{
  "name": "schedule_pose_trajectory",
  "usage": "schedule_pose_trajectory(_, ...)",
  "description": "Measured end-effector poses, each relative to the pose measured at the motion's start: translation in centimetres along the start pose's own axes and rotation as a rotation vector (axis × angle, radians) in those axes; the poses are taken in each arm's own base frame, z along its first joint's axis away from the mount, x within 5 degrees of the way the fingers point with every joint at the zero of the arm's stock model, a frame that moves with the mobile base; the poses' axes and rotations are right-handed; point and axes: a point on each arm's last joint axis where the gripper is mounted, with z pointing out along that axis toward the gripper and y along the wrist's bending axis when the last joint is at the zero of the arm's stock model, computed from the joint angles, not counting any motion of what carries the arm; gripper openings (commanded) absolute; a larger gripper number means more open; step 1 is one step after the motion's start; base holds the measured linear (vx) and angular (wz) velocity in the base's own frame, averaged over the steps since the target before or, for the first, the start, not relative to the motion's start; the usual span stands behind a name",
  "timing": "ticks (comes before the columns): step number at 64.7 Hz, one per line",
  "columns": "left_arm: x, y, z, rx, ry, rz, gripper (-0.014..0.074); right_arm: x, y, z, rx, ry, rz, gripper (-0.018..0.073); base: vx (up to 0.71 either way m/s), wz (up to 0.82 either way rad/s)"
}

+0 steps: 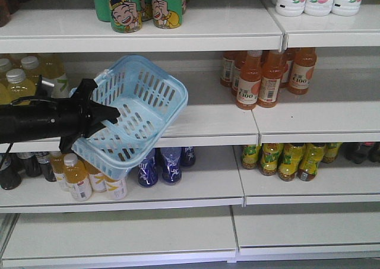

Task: Place coke in basket with both arms
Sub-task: 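Lift the basket off the shelf and lower it beside the robot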

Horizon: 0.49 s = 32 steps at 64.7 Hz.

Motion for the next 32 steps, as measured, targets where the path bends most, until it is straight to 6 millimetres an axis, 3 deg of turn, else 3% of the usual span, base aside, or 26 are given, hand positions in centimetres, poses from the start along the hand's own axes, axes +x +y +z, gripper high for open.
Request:
schedule_pose_trajectory(14,4.1,0.2,-2.0,0.088,0.153,0.065,-0.0008,0.0,0.0,0.0,0.000,0.000,0.000,-0.0009,0.00,0.00)
schedule_pose_trajectory(32,9.1,2.3,-3.5,0.162,0.334,0.070,-0.0008,0.0,0.0,0.0,0.000,0.000,0.000,-0.0009,0.00,0.00)
